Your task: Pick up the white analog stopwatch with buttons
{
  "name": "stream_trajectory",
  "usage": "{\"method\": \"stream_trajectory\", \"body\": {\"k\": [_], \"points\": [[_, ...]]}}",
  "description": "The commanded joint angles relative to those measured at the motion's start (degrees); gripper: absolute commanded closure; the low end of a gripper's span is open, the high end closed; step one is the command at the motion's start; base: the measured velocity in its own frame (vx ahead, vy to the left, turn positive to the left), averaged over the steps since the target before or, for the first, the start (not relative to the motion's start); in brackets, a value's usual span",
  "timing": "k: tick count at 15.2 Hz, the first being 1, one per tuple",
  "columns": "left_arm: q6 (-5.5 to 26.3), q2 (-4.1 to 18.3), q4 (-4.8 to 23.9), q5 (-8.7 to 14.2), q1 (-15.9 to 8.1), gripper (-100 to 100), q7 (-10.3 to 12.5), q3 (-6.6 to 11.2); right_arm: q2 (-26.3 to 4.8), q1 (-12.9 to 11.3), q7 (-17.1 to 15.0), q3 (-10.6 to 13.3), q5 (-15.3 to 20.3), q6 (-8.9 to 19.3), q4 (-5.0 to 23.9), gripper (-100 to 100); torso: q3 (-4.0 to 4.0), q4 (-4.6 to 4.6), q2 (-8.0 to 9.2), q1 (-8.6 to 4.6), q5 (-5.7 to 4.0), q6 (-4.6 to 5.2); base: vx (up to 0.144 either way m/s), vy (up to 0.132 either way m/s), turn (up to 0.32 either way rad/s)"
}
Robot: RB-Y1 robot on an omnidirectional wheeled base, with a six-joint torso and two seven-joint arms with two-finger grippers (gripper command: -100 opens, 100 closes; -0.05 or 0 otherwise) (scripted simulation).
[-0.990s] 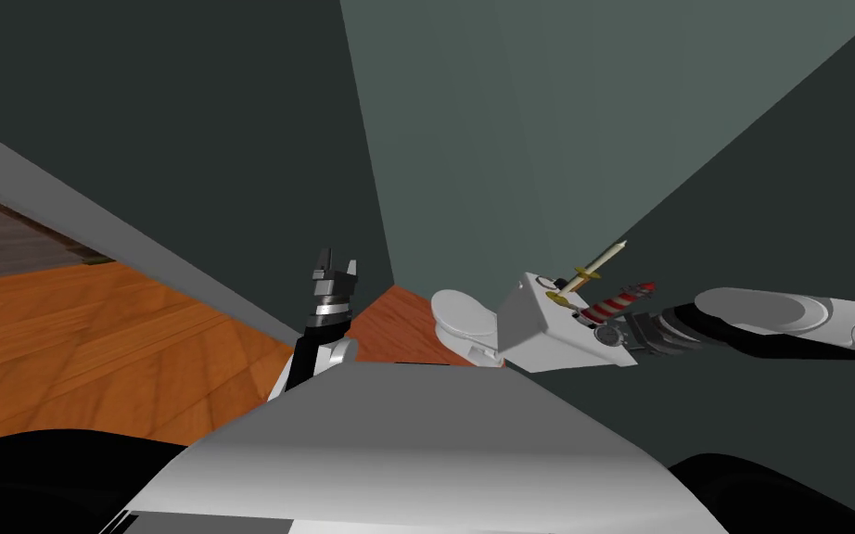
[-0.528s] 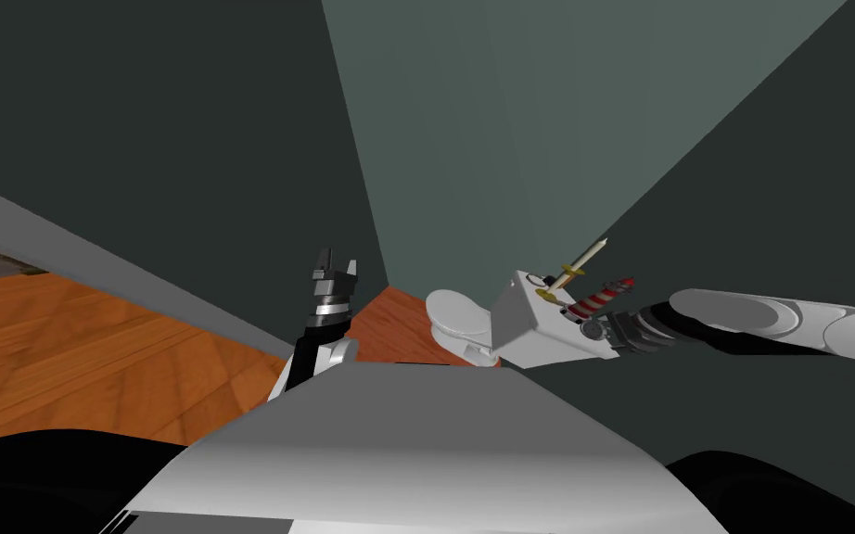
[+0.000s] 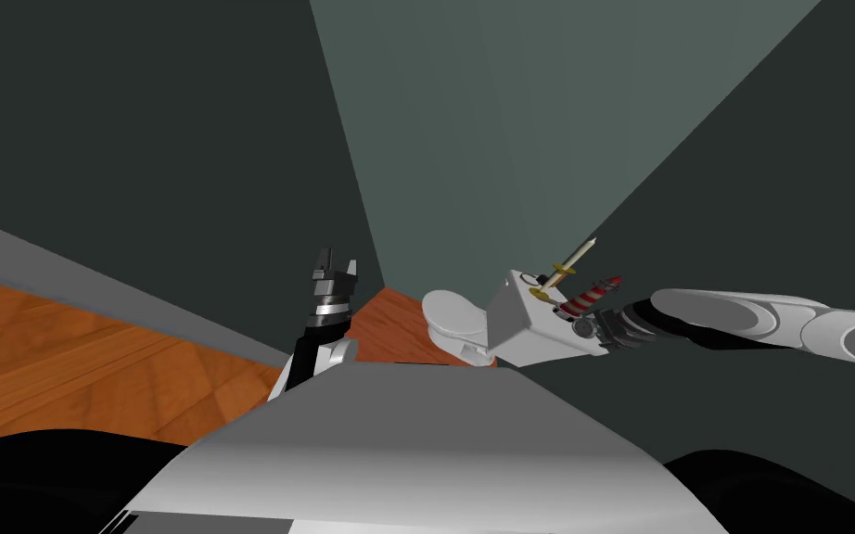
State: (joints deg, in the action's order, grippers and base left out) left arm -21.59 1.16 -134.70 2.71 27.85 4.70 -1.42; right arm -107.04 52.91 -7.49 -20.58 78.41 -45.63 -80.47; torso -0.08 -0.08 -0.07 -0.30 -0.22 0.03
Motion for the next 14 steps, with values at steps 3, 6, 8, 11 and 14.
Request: {"method": "stream_trajectory", "body": {"k": [3, 6, 8, 11, 14], "points": [[0.0, 0.0, 0.0, 0.0, 0.0, 0, 0.0, 0.01, 1.1, -1.8, -3.7, -0.3, 4.9, -1.1, -3.6, -100, -0.01, -0.02, -0.01, -0.07, -0.05, 0.04, 0.029, -0.039, -0.098], [0.0, 0.0, 0.0, 0.0, 0.0, 0, 0.0, 0.0, 2.0, -3.4, -7.0, -0.6, 8.0, -2.1, -6.9, -100, -0.01, -0.02, -0.02, -0.06, -0.05, 0.04, 0.029, -0.035, -0.073], [0.0, 0.0, 0.0, 0.0, 0.0, 0, 0.0, 0.0, 2.0, -3.4, -7.0, -0.6, 8.9, -2.1, -6.9, -100, -0.02, -0.02, -0.02, -0.09, -0.06, 0.02, 0.022, -0.031, -0.022], [0.0, 0.0, 0.0, 0.0, 0.0, 0, 0.0, 0.0, 2.9, -5.1, -10.4, -0.9, 13.0, -3.1, -10.1, -100, -0.02, -0.02, -0.03, -0.07, -0.06, 0.04, 0.034, -0.034, -0.101], [0.0, 0.0, 0.0, 0.0, 0.0, 0, 0.0, 0.0, 3.8, -6.8, -13.6, -1.2, 15.9, -4.1, -13.4, -100, -0.01, -0.02, -0.01, -0.05, -0.05, 0.03, 0.023, -0.033, -0.06]]}}
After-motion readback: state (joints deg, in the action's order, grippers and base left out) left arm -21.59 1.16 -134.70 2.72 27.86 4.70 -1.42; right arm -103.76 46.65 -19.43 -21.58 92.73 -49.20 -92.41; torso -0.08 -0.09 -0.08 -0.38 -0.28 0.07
